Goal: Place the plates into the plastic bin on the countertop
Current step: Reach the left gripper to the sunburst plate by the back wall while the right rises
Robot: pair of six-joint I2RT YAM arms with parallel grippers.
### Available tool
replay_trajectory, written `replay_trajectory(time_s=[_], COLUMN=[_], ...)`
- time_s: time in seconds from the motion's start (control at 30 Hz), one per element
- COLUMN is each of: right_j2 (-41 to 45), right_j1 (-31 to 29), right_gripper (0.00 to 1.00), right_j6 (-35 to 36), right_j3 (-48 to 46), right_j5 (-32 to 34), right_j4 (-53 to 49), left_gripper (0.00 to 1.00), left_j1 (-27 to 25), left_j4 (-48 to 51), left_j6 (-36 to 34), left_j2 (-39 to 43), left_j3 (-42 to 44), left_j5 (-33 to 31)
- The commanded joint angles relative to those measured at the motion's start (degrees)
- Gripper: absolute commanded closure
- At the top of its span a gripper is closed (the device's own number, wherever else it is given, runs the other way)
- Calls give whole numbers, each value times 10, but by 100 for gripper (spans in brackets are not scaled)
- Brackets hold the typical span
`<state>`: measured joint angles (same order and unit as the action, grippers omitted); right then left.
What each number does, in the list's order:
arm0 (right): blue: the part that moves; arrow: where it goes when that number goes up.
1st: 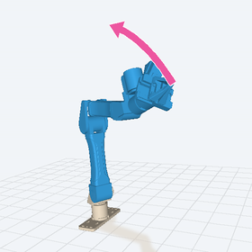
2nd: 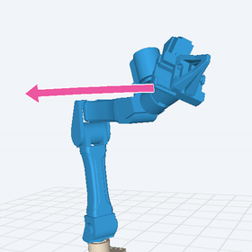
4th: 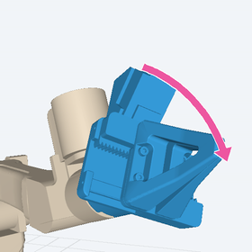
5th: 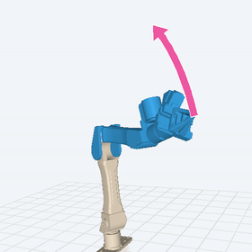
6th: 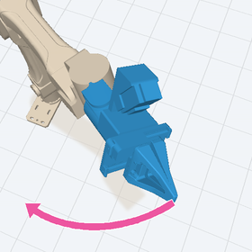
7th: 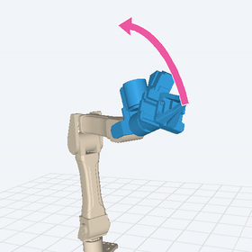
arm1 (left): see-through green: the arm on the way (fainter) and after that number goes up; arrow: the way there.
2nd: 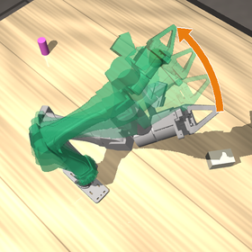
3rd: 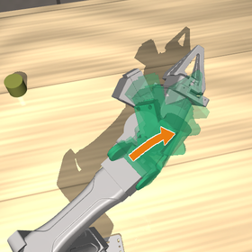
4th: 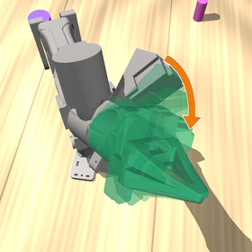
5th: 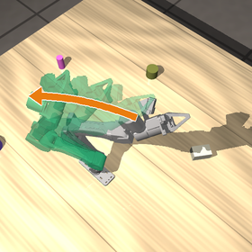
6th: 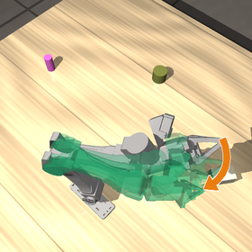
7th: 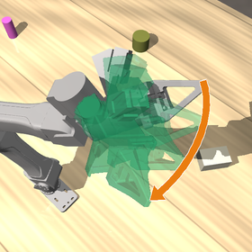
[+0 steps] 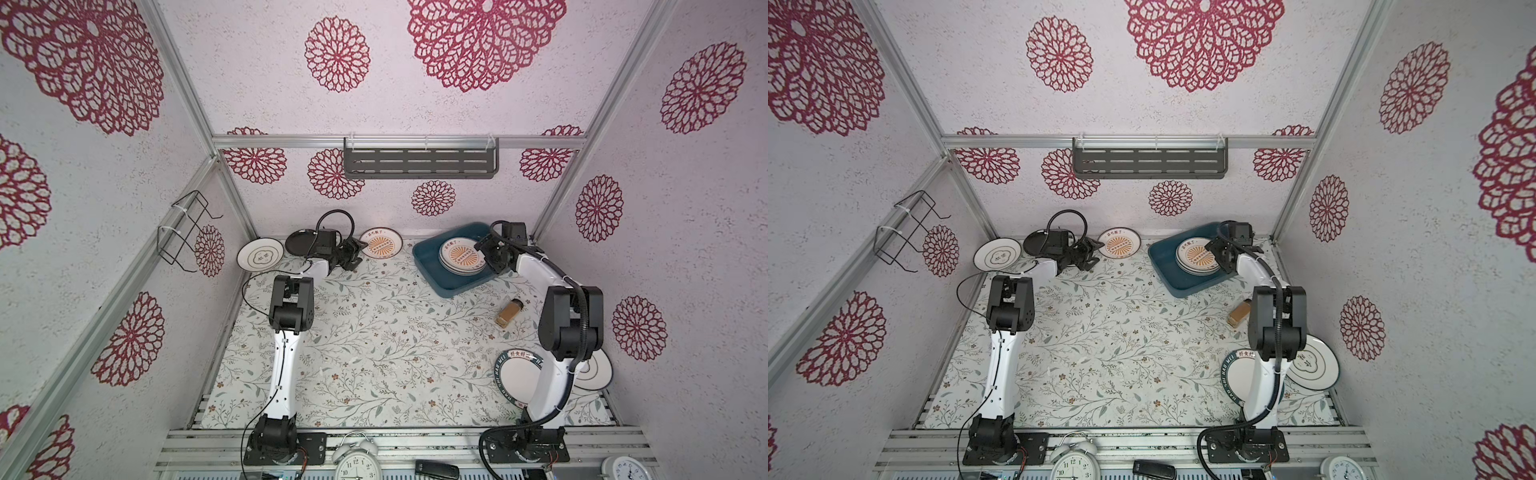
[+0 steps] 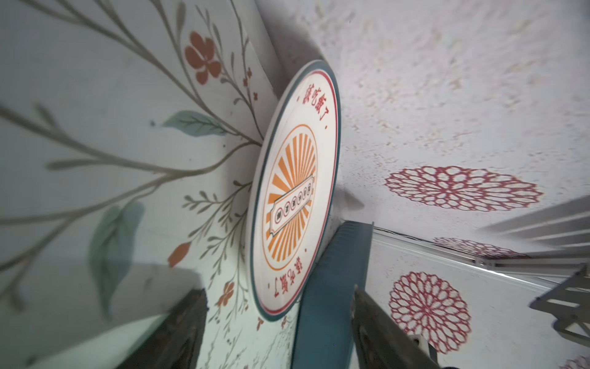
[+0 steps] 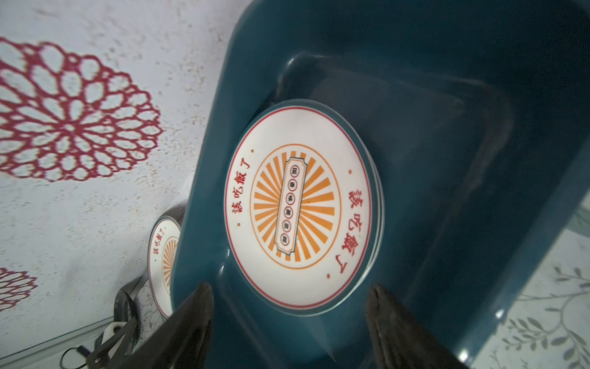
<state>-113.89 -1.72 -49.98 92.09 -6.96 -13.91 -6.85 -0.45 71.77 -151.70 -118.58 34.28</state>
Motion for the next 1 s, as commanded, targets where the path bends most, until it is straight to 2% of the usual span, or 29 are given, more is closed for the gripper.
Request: replay_trajectory(time_s=[0.0,0.1,0.23,0.37,0.47,0.63,0.8,0.97], right_j2=[53,71,92,112,129,165,199,222], right_j1=[-2,-2,-2,-2,-2,-2,0,1], right_gripper=[20,20,20,20,19,8,1,1], right_j6=[15,16,15,15,16,28,34,66], right_j3=[-3,-14,-32,-48,-64,-102,-138,-160], right_j5=[21,25,29,31,32,32,29,20], right_j4=[-14,-17,-22,-22,-19,3,26,12], left_gripper=[29,35,48,71,82,97,100,100], left_j1=[-9,-14,-18,-18,-19,-21,-22,-21], left_j4=[-25,-24,-10,-16,-8,-13,-39,-46], left_j6=[55,62,68,85,86,79,69,41], left_j2=[-40,-56,-63,-53,-44,-18,34,119], left_j3=[-4,-18,-22,-14,-13,-5,41,108], left_j5=[-10,-11,-30,-53,-72,-86,-96,-107])
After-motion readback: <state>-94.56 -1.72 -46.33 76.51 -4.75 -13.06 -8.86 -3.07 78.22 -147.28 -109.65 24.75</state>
